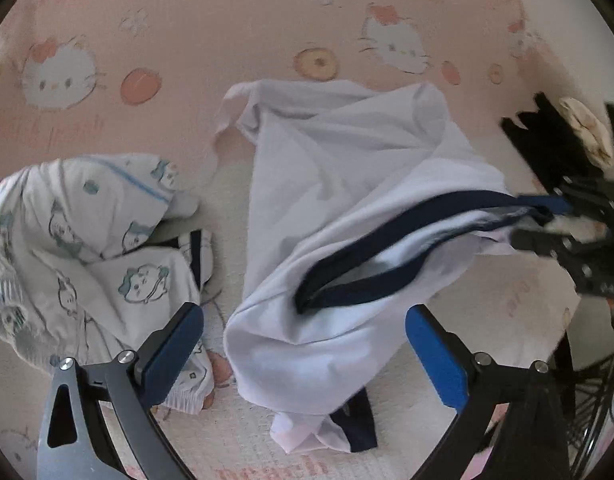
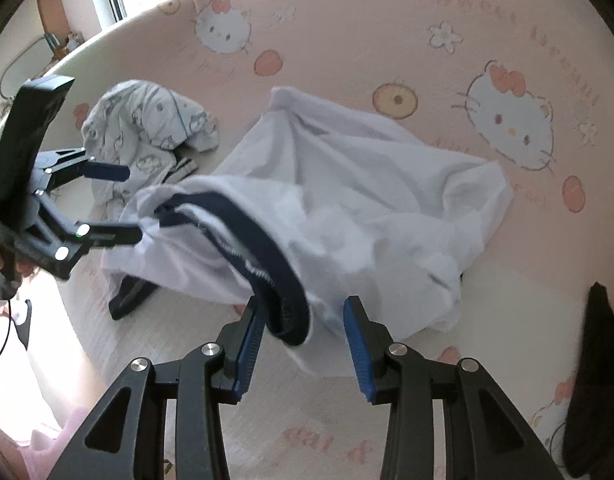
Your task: Fold clothes
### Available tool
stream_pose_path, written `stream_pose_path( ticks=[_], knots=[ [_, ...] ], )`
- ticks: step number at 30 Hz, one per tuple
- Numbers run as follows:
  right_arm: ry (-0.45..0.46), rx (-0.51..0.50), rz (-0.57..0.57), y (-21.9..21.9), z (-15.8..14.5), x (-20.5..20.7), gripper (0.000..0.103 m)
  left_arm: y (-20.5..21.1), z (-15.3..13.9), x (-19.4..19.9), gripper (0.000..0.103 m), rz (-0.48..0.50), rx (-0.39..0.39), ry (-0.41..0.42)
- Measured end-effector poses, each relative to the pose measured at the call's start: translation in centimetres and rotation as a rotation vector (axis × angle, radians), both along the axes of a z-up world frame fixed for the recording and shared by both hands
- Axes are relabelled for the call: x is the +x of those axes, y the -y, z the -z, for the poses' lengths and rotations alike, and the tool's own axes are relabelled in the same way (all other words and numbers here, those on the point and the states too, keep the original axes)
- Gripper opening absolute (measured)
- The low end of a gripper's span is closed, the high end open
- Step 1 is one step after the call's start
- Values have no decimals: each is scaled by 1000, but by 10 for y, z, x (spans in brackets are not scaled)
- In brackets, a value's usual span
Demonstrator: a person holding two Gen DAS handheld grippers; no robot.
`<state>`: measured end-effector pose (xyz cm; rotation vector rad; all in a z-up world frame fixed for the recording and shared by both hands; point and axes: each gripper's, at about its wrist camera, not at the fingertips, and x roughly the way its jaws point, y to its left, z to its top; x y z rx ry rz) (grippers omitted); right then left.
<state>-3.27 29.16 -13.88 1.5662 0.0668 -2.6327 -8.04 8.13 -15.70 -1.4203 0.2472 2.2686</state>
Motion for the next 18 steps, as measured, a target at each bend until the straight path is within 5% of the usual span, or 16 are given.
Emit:
stream_pose_path(
  ticks=[4,8,10,13,14,17,18],
  knots=[
    [5,73,-28,9,3,2,40,-7,-2,3,99,31,-71,-120],
    [9,154,-47,14,8,-1,39,-30,9,18,81,129,-258,-247],
    [10,177,-46,16,10,-3,39,-37,19,24,80,175,-315,-277],
    [4,257,-80,25,12,-3,19,-38,31,25,79,185,-332,-254],
    [-5,303,-92,30,12,-2,9,-38,34,24,73,184,-341,-247],
    [-46,435,-102,38,11,-1,5,-40,43,21,26,183,-410,-271],
    [-63,477,-99,40,10,-1,5,-41,45,20,24,190,-457,-302]
  ],
)
